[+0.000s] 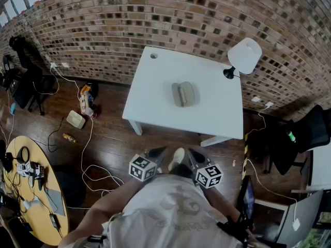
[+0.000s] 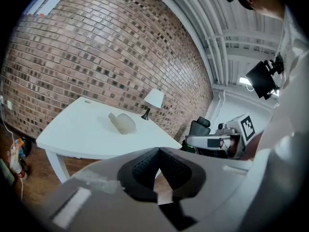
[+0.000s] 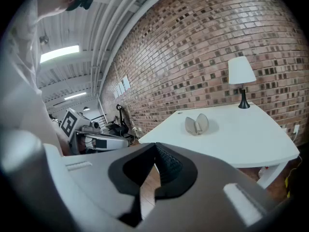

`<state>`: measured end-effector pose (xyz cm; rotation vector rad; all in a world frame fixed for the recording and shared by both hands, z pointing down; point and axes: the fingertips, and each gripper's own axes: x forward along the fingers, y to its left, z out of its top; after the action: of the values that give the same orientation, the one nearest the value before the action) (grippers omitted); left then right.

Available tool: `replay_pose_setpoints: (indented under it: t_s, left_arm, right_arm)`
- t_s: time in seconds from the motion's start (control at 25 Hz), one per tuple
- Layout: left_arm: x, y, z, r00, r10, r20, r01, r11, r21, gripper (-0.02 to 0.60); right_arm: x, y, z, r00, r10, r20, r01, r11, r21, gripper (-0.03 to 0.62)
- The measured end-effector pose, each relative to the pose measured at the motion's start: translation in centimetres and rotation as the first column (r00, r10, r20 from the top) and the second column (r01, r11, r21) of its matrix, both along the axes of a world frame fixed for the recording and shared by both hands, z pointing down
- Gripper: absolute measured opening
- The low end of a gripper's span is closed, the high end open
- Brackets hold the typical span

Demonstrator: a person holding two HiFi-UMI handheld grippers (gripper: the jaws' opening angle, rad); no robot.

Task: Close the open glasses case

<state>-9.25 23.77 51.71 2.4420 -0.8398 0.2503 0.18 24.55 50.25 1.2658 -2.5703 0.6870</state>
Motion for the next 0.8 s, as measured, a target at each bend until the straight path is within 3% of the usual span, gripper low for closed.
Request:
replay_pose_setpoints:
  t_s: [0.4,0.8]
  left_arm:
    - [1.6,-6.0,-0.2,0.999,-0.003,0.038,0.002,1.000,0.007,0.006]
    - [6.2,-12.6,-0.2,0.994,0.040,0.099,-0.040,0.999,0.000,0.006]
  right_arm:
    - [1.9,-6.2,0.3,1.000,0.008,0.028,-0.008,1.000,-0.011,0.008]
    - [5.4,-14.0,0.7,0.998,-0.007,0.055,0.009,0.999,-0.036,0.008]
